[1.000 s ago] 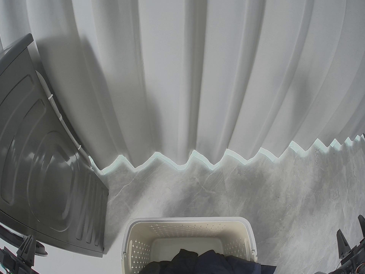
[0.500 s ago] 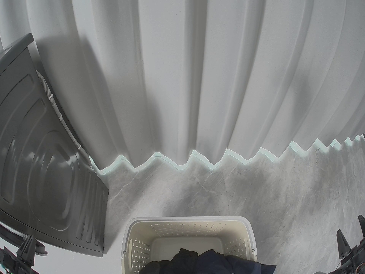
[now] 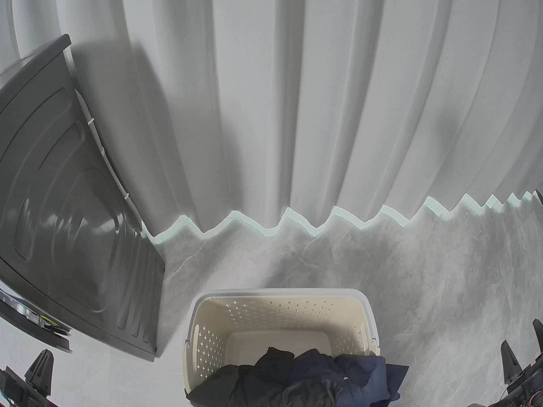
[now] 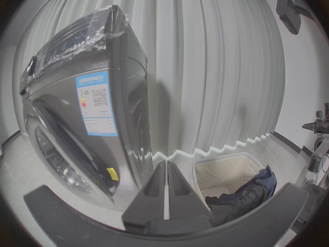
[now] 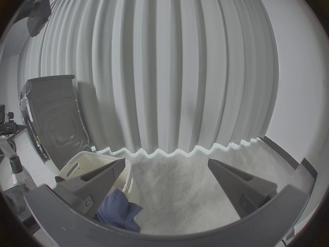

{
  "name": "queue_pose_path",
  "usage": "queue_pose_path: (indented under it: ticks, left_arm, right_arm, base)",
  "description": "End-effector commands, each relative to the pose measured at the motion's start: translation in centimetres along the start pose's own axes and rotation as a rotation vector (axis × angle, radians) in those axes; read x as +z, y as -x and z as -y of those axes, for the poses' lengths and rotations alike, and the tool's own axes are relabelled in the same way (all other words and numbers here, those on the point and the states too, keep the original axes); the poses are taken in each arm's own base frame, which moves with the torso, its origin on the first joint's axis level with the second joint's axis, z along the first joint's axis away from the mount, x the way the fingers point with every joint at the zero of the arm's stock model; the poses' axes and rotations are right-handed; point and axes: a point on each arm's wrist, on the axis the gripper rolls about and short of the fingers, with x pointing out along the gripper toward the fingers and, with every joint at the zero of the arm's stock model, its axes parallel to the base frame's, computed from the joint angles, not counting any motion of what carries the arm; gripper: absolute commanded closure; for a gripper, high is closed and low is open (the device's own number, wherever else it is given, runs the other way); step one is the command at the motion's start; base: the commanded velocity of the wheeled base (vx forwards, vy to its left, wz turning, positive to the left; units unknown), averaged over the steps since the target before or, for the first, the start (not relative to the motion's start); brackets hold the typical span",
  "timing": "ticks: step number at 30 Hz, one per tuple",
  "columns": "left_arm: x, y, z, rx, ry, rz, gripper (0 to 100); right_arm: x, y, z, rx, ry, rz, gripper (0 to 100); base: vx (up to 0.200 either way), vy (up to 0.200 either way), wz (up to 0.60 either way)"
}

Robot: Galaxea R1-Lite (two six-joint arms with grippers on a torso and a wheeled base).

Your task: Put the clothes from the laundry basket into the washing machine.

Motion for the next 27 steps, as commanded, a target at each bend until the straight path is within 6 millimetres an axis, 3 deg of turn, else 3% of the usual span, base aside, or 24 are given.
queue_pose_path:
  ticks: [1, 22, 27]
  left_arm:
    - [-0.49, 0.02, 0.0, 0.0, 0.0, 0.002, 100]
    - [-0.49, 0.02, 0.0, 0.0, 0.0, 0.002, 100]
    - [-0.49, 0.02, 0.0, 0.0, 0.0, 0.002, 100]
  right_arm:
    - [-0.43, -0.03, 0.0, 0.001, 0.0, -0.004, 0]
    - [-0.43, -0.03, 0.0, 0.001, 0.0, -0.004, 0]
    - [-0.43, -0.03, 0.0, 0.001, 0.0, -0.004, 0]
  base:
    - [-0.2, 0.0, 0.0]
    - [-0.2, 0.0, 0.0]
    - [0.0, 0.0, 0.0]
